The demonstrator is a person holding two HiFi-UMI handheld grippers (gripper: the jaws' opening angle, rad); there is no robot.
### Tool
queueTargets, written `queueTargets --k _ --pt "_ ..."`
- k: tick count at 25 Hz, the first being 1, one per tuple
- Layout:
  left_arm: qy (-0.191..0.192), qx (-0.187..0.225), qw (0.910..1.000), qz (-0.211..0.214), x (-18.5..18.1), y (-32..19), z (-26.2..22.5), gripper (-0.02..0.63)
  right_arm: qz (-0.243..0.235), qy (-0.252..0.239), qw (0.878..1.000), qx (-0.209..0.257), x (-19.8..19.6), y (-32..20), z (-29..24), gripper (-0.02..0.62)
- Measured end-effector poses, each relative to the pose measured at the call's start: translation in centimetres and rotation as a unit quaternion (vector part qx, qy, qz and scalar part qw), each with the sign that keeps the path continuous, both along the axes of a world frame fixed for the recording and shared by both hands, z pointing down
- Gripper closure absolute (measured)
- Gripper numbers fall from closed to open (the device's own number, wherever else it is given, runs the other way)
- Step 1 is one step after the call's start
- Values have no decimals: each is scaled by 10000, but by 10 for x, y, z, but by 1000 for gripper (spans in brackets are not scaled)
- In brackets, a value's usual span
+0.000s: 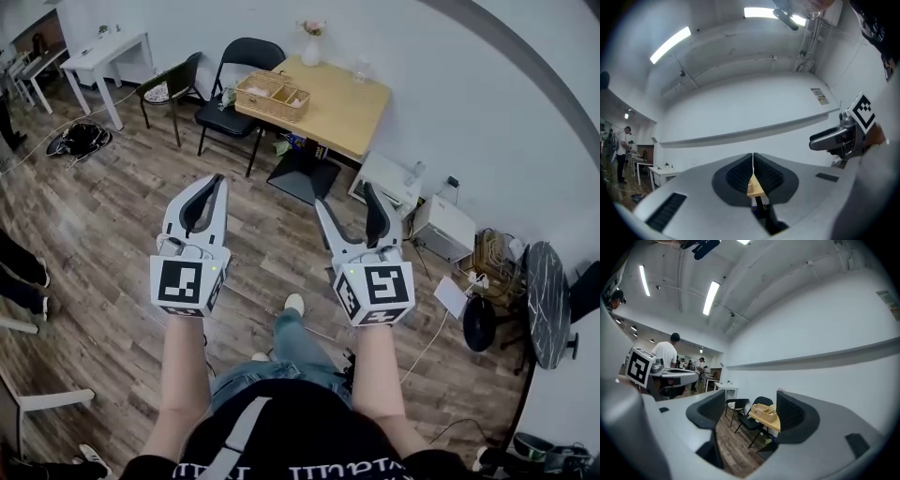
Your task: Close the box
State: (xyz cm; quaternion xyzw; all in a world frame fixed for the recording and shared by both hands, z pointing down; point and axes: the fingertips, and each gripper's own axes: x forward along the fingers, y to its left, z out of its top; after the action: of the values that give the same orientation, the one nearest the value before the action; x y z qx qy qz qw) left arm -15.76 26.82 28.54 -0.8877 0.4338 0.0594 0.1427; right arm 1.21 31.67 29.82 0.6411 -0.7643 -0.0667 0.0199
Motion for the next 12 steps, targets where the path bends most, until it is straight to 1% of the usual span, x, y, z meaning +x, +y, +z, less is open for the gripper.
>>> queueTargets --k 3,6,8,10,12 --pt "69 -51 9999 -61 3 -25 -1 592 -188 -196 9995 -155 1 -24 0 262" --pt "103 -103 9998 -161 11 -56 0 592 -110 -131 9998 -70 15 -58 -7 262" --pt "103 -126 9996 -233 18 -80 -1 592 -143 -169 9997 -77 25 -83 -11 262" --pt "116 -82 9995 -282 27 -103 -8 592 -160 -218 9996 -111 39 -111 -16 264" --pt "101 -9 9994 -334 38 -128 -16 592 -126 -106 9998 -130 53 -141 -22 264"
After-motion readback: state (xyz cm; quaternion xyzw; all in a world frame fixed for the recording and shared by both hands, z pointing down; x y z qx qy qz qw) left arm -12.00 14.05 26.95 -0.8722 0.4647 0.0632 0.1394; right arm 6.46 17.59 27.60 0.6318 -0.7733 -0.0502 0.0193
